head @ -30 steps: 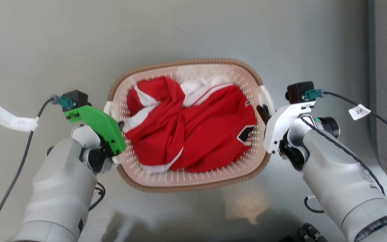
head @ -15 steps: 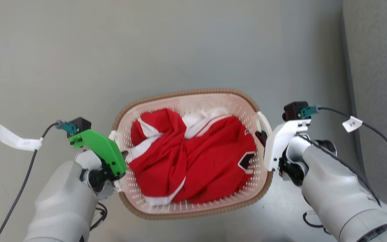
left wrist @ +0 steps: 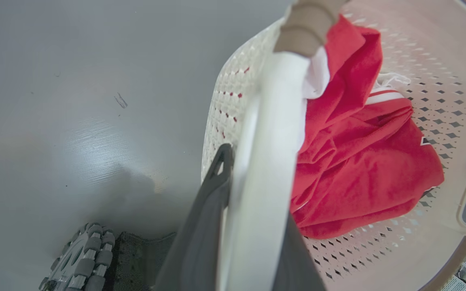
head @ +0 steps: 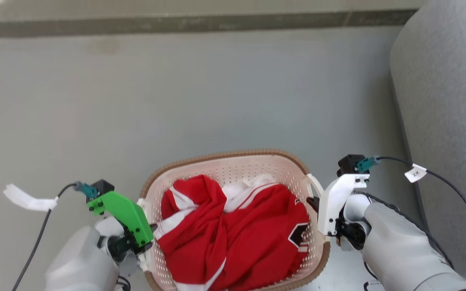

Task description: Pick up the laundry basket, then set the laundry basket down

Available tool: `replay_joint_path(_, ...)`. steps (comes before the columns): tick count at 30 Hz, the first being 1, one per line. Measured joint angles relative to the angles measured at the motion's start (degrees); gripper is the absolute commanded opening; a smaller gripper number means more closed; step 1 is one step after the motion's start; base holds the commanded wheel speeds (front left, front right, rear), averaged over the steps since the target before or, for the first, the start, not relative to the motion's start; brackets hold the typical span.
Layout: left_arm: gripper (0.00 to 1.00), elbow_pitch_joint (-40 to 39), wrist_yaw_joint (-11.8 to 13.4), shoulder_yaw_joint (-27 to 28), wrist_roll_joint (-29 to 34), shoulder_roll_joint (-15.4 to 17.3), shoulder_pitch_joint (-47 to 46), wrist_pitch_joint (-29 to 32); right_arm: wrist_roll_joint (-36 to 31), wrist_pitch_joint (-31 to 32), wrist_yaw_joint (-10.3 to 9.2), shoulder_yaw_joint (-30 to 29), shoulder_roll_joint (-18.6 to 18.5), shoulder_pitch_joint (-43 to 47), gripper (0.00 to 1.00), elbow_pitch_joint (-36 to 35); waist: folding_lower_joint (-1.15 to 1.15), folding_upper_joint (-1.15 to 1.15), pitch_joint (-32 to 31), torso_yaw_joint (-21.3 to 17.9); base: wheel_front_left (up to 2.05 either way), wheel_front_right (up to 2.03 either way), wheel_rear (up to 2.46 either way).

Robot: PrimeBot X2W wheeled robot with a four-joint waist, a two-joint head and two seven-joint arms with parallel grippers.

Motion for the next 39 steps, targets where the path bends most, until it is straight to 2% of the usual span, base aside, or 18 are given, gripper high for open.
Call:
replay_joint_path(23,0.0,1.82,0.0,-0.24,-1.78,0.18,5.84,3.09,4.59,6.05,0.0,2.05,0.22,5.35,0.0,-0.12,0.0,0.0,-14.83,-0.5,0.0,0.0,0.0)
replay_joint_path(39,0.0,1.53,0.0,-1.43,-1.83,0.51,7.15,3.58,6.86,6.89,-0.08,2.97,0.23,6.59,0.0,-0.19,0.0,0.0,-18.27,-1.31,0.0,0.0,0.0)
